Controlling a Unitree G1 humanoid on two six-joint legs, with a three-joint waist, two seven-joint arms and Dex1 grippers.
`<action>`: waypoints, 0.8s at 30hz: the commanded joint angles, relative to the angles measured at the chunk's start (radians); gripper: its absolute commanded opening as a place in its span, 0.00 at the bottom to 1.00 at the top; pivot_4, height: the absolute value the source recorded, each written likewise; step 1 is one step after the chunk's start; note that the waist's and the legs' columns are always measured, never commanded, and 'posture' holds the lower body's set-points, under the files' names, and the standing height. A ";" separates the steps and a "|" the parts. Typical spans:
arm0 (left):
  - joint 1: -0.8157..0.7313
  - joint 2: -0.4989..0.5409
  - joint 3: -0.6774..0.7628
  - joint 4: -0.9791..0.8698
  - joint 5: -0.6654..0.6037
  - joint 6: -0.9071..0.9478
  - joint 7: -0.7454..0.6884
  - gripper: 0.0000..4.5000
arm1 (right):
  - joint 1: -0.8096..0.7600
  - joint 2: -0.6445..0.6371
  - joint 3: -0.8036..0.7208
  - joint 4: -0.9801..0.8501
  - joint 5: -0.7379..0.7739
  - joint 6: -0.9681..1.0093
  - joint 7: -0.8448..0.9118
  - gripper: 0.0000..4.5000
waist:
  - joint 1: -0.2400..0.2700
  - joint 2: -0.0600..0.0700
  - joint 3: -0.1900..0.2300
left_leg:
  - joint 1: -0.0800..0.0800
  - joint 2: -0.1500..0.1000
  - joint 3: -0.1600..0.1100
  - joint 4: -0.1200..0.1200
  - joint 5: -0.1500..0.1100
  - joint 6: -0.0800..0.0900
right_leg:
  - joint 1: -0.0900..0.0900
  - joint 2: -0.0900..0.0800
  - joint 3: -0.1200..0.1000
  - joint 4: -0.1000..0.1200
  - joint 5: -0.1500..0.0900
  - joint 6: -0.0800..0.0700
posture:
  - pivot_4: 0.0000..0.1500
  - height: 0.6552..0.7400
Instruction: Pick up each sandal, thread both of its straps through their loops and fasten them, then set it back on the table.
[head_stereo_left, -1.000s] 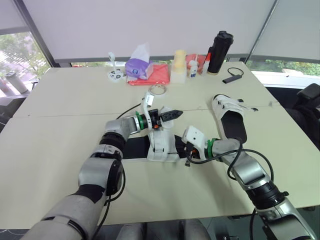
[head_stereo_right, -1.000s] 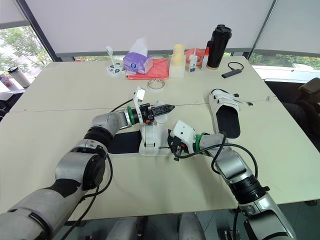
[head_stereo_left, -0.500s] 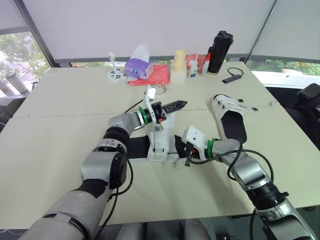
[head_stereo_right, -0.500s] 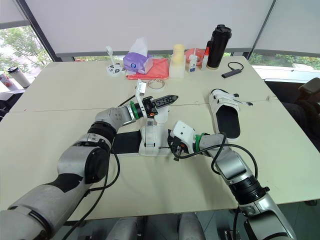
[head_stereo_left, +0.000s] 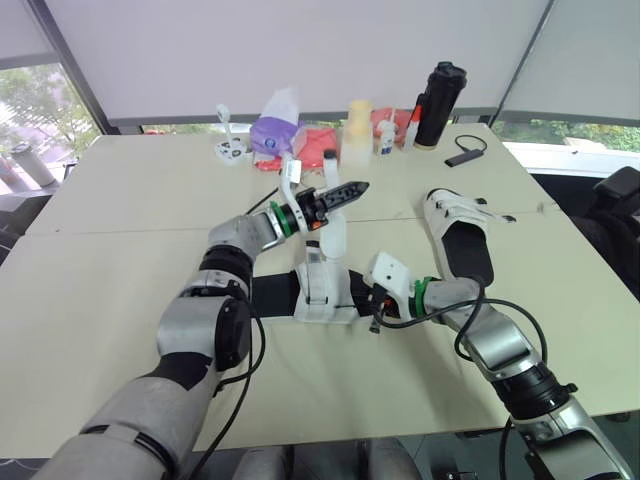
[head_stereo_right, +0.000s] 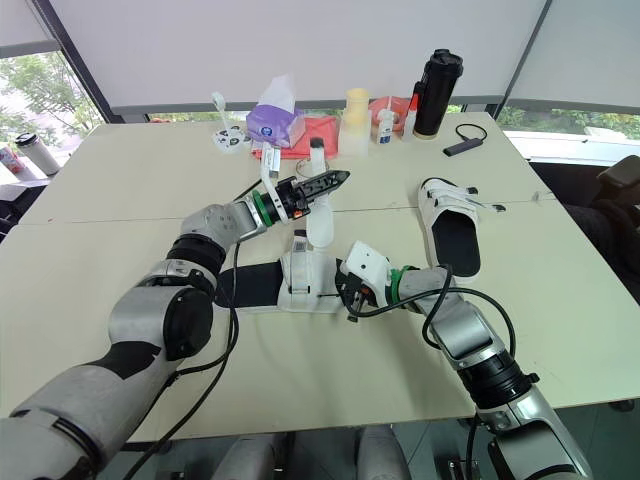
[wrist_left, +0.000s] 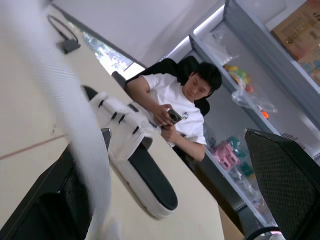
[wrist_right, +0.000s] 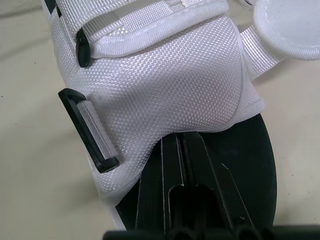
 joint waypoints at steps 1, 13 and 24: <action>-0.039 0.010 0.020 -0.039 -0.027 -0.005 0.000 0.98 | 0.016 0.004 0.033 0.028 -0.019 0.016 0.002 0.00 | 0.000 0.000 0.000 | 0.000 0.000 0.000 0.000 0.000 0.000 | 0.000 0.000 0.000 0.000 0.000 0.000 | 1.00 0.88; -0.021 0.011 0.000 -0.066 -0.016 0.003 -0.007 0.01 | 0.019 0.006 0.034 0.029 -0.018 0.014 0.000 0.00 | -0.001 0.000 0.000 | 0.000 0.000 0.000 0.000 0.000 0.000 | 0.000 0.000 0.000 0.000 0.000 0.000 | 1.00 0.88; 0.275 0.122 -0.273 -0.748 -0.110 0.232 -0.321 0.01 | 0.019 0.004 0.033 0.028 -0.017 0.016 0.003 0.00 | -0.016 0.001 0.000 | 0.000 0.000 0.000 0.000 0.000 -0.001 | 0.000 0.000 0.001 0.000 0.000 0.000 | 1.00 0.88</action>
